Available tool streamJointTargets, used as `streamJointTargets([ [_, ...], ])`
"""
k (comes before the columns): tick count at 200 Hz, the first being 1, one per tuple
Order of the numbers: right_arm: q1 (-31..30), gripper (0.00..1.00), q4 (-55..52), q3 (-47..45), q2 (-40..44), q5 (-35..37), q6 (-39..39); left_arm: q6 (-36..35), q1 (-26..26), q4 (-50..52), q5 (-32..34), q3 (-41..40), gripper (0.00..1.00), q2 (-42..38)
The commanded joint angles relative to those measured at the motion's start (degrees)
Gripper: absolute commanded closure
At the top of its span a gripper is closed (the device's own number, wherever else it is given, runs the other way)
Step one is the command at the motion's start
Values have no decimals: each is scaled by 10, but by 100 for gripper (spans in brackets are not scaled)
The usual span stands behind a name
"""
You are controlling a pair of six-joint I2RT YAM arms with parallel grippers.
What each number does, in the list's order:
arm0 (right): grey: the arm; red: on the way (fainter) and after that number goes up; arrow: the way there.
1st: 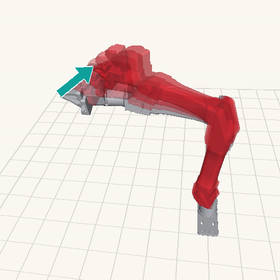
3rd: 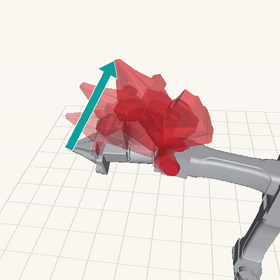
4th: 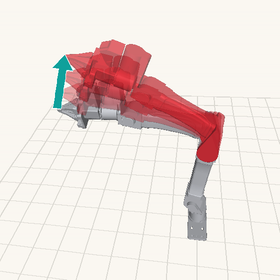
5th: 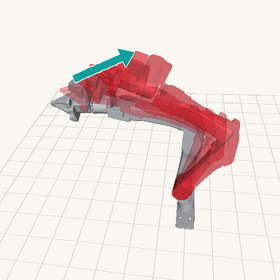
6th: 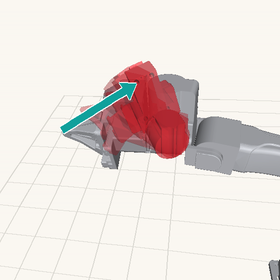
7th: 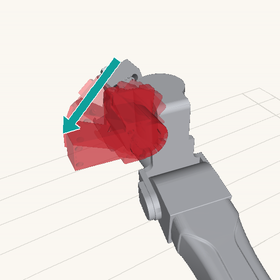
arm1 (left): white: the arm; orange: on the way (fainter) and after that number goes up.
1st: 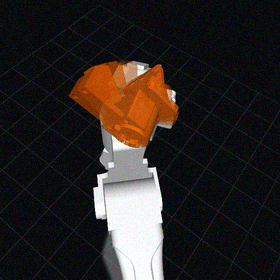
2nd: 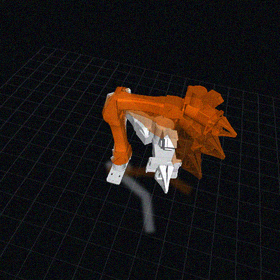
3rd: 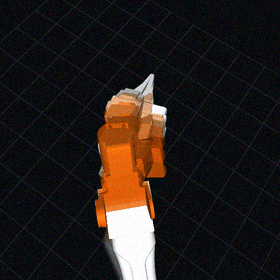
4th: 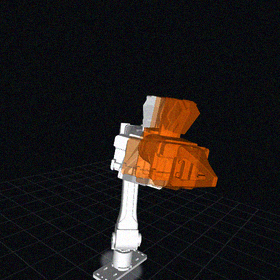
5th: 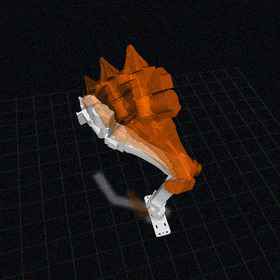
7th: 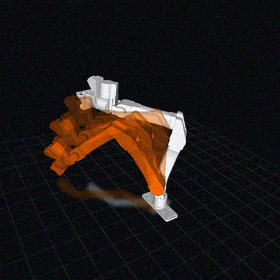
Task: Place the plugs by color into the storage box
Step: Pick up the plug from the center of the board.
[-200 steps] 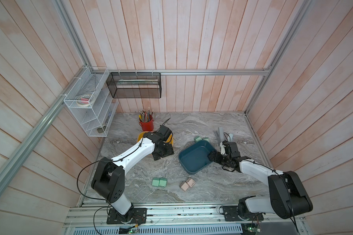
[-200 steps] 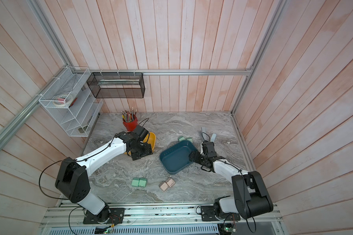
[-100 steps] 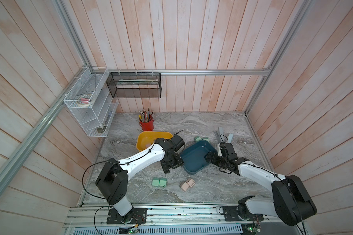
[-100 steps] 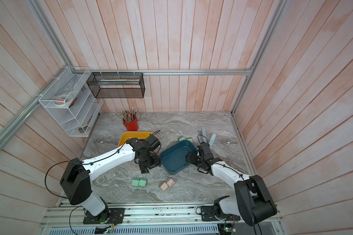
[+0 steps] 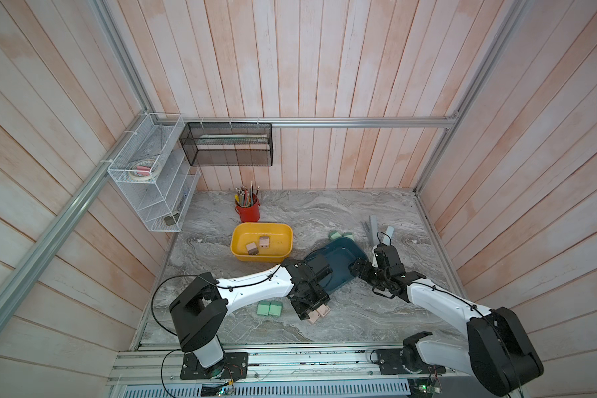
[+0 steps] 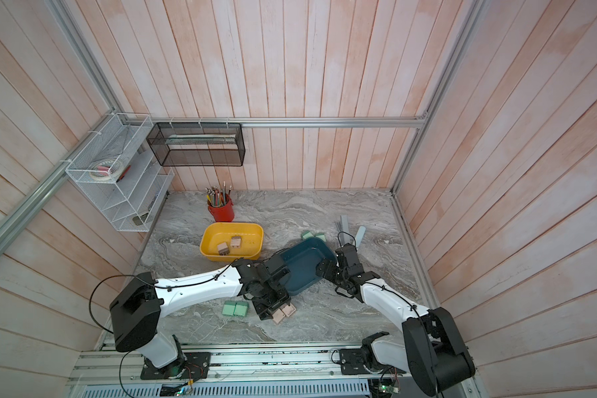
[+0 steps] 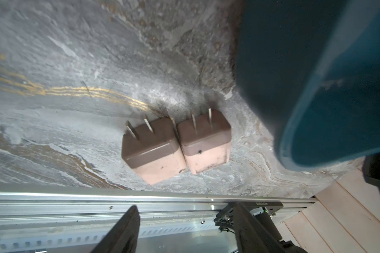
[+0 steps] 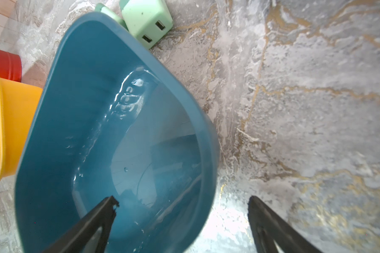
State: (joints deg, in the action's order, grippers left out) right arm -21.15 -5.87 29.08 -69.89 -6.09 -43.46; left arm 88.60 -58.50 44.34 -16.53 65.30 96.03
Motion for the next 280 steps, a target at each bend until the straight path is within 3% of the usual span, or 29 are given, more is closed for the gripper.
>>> streamJointTargets([
  [1,-2,3,-10,-13,10,2,-13,45,-3,-25,-1,-26,34,13],
  [81,-3,3,-2,-17,6,-1,-14,10,1,-27,-4,-37,38,75],
  [139,-2,3,10,-32,16,3,-29,-30,14,19,32,-74,50,39],
  [220,-3,3,-9,-44,43,9,-28,-163,33,90,91,20,54,-18],
  [280,-3,3,8,-48,33,7,-35,-330,231,145,112,123,54,-19],
])
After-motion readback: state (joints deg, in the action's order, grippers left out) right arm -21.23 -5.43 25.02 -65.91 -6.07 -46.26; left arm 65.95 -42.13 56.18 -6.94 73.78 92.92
